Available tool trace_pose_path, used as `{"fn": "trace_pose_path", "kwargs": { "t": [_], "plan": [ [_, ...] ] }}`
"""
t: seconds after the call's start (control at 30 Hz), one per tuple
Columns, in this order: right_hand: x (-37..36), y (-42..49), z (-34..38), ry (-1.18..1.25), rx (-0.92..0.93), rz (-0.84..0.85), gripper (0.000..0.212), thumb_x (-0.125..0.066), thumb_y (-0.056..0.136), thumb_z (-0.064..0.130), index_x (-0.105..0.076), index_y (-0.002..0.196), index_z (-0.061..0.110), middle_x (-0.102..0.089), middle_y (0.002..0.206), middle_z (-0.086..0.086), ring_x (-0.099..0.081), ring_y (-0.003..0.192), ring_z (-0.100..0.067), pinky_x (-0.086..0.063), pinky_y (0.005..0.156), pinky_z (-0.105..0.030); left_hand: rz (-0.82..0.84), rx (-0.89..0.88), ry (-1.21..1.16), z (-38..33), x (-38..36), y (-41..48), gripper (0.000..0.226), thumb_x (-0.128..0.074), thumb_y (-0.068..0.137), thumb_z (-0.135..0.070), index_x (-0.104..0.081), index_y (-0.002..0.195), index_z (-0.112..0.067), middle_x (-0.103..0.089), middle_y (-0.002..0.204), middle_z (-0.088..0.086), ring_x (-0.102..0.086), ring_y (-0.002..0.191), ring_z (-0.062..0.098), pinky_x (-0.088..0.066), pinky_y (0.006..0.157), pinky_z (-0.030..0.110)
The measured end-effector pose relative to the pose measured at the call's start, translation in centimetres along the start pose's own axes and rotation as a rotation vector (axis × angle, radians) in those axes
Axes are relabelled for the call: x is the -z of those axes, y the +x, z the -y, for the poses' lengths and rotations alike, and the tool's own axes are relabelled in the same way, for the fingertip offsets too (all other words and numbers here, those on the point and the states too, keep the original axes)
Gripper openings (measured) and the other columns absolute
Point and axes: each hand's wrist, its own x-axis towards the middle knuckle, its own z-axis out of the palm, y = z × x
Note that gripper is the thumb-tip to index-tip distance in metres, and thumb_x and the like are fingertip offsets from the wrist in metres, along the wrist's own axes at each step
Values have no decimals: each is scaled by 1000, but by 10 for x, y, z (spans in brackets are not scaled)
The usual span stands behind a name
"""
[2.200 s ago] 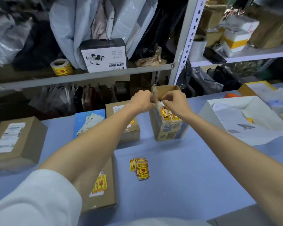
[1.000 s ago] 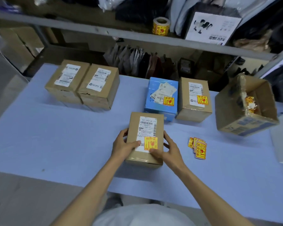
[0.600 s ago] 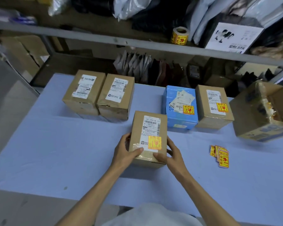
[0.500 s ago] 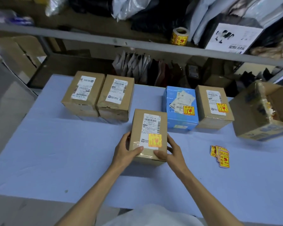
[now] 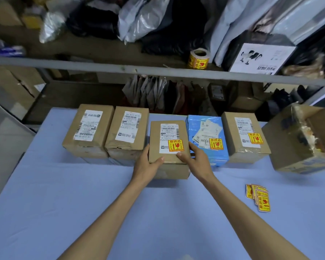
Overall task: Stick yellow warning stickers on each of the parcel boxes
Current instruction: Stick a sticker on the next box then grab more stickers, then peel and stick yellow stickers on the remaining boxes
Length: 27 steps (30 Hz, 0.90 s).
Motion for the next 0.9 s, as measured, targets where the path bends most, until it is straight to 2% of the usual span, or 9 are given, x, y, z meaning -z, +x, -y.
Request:
{"fn": "trace_pose_path", "kwargs": {
  "t": [0.07,0.2,0.33,0.47,0.6,0.7,0.77,0.83,0.9],
  "plan": [
    [1,14,2,-52,-9,-5,35,-68,86,21,-60,120,17,-68,107,5,-62,87,-4,-51,75,-21,-31,-29,136,-6,1,15,57,-72,82,-26,-49,135,-27,-54,125,-1,-52,114,16,-45,95,31],
    [-3,40,5,-173,-34,-18,42,-71,83,14,-55,121,6,-61,108,0,-61,100,-22,-51,90,-42,-56,-37,347,-19,-8,48,57,-75,80,-22,-50,131,-17,-55,123,5,-52,115,23,-44,96,33],
    [-12,62,4,-265,-32,-40,37,-75,77,12,-56,109,11,-64,107,-2,-61,98,-21,-52,86,-41,-40,20,418,-12,-15,74,70,-76,79,-22,-41,139,-13,-53,132,7,-47,125,25,-41,105,37],
    [-19,76,-3,-392,-23,-90,35,-78,73,16,-58,101,12,-64,101,-6,-60,94,-26,-52,81,-42,-40,7,479,-11,-19,82,78,-77,78,-25,-36,142,-10,-50,135,9,-44,128,26,-38,107,39],
    [-15,74,4,-364,-44,-86,41,-79,71,11,-58,106,9,-64,105,-8,-61,96,-27,-51,82,-39,-95,-94,363,-18,1,78,56,-72,82,-22,-50,133,-14,-56,124,4,-53,116,23,-44,101,39],
    [-22,65,15,-462,67,-135,49,-72,78,11,-52,122,6,-52,119,-11,-48,111,-27,-37,90,-30,-297,-151,363,-24,38,82,40,-65,86,-19,-59,124,-12,-59,120,7,-57,111,25,-46,97,39],
    [-37,63,28,-416,138,-124,52,-69,82,11,-49,129,6,-51,125,-10,-48,115,-25,-38,97,-30,-368,-57,468,-22,69,90,42,-65,87,-22,-56,127,-13,-55,126,11,-52,116,30,-44,97,42],
    [-59,63,41,-292,126,-45,48,-70,82,13,-52,127,6,-55,123,-9,-56,108,-23,-47,96,-38,-330,112,574,-13,94,95,51,-66,87,-28,-48,132,-12,-46,135,15,-44,124,34,-39,103,45],
    [-85,65,56,-257,102,61,44,-70,83,15,-54,123,7,-57,120,-8,-58,105,-22,-50,93,-40,-267,181,618,-5,105,95,59,-68,86,-30,-44,135,-9,-43,138,17,-41,127,35,-32,107,44]
  ]
}}
